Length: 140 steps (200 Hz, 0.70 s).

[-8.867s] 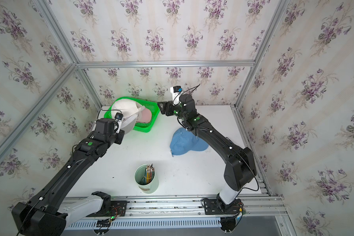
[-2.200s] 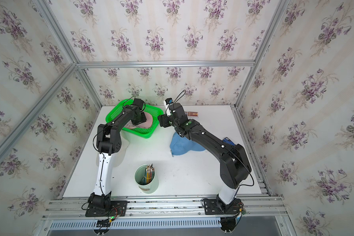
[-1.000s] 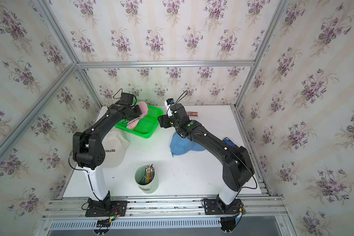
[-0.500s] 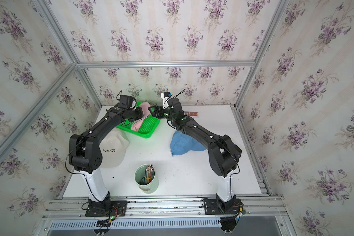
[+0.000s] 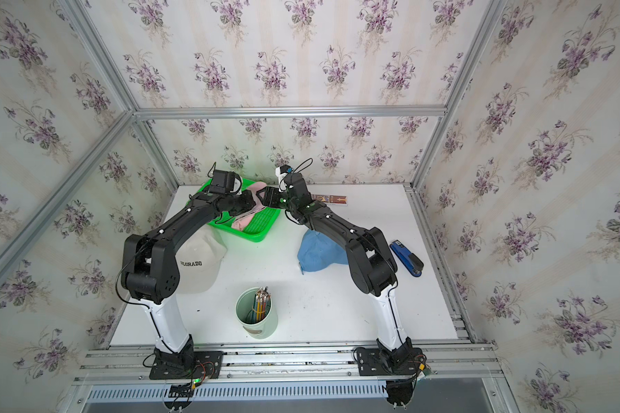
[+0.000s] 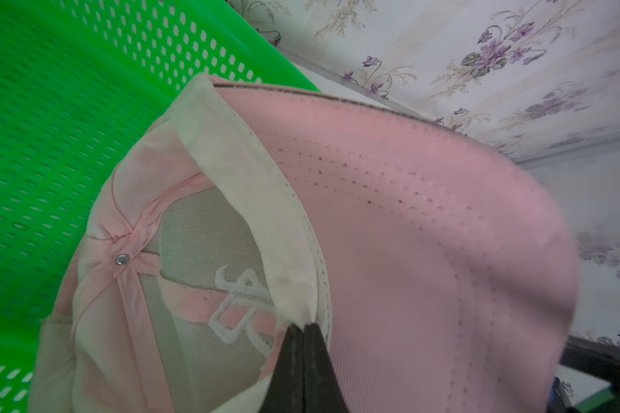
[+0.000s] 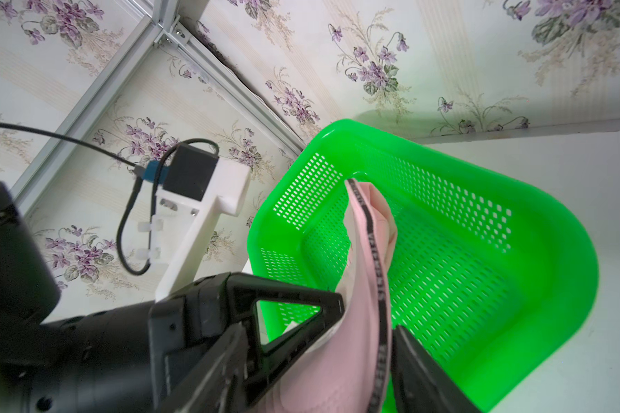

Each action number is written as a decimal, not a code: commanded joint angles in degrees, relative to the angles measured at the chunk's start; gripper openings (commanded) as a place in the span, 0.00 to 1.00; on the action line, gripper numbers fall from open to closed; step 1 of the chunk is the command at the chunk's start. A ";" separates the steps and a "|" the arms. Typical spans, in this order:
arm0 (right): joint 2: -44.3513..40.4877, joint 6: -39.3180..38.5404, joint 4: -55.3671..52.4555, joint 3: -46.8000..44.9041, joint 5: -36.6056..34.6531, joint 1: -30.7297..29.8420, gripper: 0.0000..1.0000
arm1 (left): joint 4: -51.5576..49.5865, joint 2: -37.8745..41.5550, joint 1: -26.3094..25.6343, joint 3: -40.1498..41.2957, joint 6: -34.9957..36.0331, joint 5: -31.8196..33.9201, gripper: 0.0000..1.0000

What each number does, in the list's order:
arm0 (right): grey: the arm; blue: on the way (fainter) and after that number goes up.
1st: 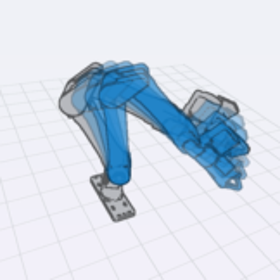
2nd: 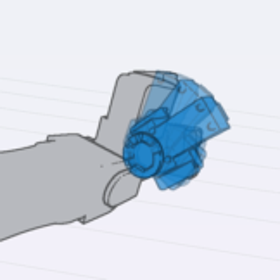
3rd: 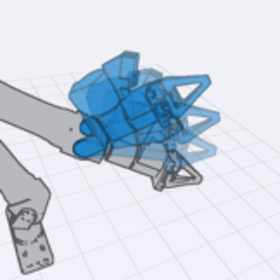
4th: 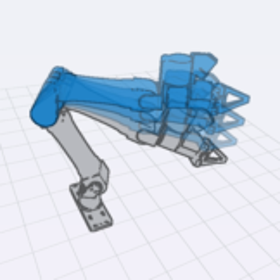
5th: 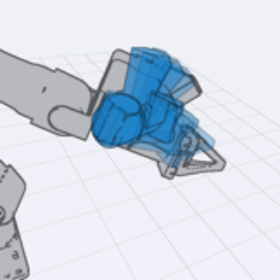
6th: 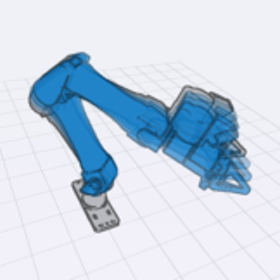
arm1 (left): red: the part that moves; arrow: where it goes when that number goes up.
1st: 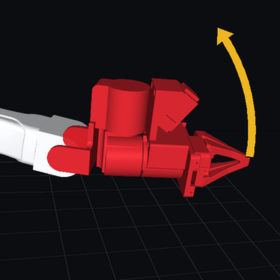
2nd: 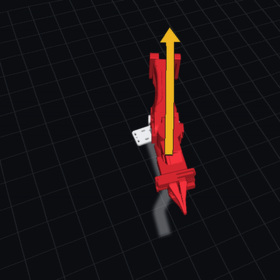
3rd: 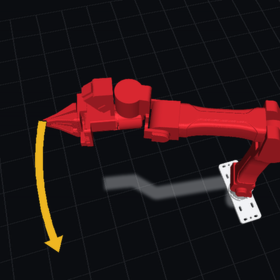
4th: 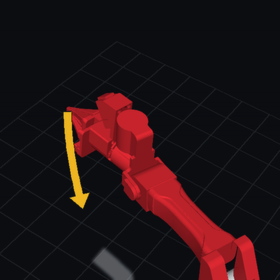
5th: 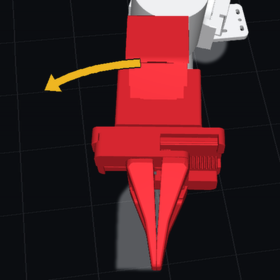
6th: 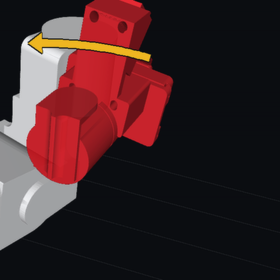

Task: Turn the baseball cap inside out
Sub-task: Turn over the baseball cap.

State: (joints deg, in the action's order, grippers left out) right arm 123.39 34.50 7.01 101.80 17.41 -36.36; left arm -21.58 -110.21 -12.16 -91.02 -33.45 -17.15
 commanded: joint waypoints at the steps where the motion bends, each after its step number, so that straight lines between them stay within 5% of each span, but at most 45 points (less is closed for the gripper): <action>1: 1.85 0.23 -3.65 2.65 -1.11 -0.04 0.54 | 2.75 0.75 -0.38 -0.05 0.59 -1.21 0.00; 60: 3.00 -0.29 -5.26 4.63 -0.57 0.05 0.06 | 1.90 0.79 -0.67 -0.78 0.92 -1.12 0.02; 68: 2.59 -0.79 -5.33 4.58 -0.45 0.06 0.00 | 1.30 0.86 -0.62 -1.19 1.50 -0.85 0.10; 80: 2.00 -1.56 -5.42 4.60 0.11 0.06 0.00 | -0.78 0.95 -0.67 -2.37 2.58 0.50 0.40; 106: -0.15 -4.76 -6.64 4.36 1.77 0.02 0.00 | -8.25 1.95 -0.43 -7.28 9.46 3.52 0.67; 140: -4.62 -13.75 -10.42 4.22 1.80 -0.02 0.00 | -17.17 7.72 0.42 -12.82 17.29 5.94 0.90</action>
State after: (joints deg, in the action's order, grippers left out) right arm 121.58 28.49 -2.04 105.84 17.82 -36.32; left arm -31.46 -106.30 -12.38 -101.27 -23.90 -14.44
